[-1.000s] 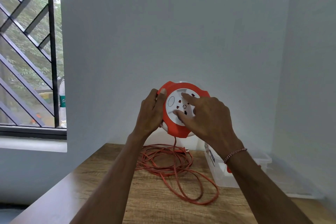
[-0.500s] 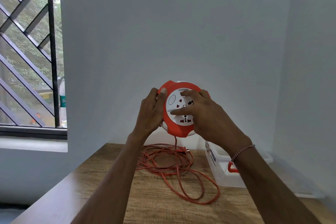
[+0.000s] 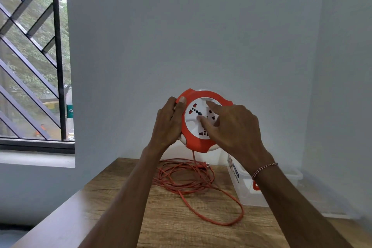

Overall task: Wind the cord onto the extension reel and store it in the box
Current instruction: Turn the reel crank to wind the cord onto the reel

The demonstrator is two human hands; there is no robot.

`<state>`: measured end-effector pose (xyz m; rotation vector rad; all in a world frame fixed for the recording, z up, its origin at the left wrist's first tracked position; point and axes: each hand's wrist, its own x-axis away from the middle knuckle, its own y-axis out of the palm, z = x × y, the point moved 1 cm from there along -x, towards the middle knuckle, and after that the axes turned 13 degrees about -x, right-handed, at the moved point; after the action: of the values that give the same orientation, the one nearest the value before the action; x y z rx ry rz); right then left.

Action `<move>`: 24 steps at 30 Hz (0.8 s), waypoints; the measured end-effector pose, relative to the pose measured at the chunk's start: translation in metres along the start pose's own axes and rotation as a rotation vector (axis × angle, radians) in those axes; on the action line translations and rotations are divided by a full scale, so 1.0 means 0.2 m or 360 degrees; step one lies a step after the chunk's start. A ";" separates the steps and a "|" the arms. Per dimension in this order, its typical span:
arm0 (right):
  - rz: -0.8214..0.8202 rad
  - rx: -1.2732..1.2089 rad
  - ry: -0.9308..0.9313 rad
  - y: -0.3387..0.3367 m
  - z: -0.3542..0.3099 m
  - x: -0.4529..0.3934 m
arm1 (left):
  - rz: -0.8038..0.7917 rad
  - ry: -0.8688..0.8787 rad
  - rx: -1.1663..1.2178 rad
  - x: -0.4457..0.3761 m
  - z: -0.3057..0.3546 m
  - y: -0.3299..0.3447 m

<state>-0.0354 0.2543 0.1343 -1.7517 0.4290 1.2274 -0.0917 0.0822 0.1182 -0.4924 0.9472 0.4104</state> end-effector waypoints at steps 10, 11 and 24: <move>-0.0287 -0.0160 -0.0267 -0.08 0.00 -0.03 | -0.0003 0.0031 0.0006 0.01 0.02 0.00; -0.0358 -0.0145 -0.0260 -0.08 0.00 -0.02 | -0.0004 0.0038 0.0009 0.01 0.02 -0.01; -0.0092 0.0203 -0.0247 0.00 0.01 0.02 | 0.0014 0.0006 0.0018 0.01 0.01 0.00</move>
<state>-0.0338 0.2570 0.1309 -1.5392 0.3554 1.2569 -0.0898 0.0823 0.1181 -0.4787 0.9552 0.4120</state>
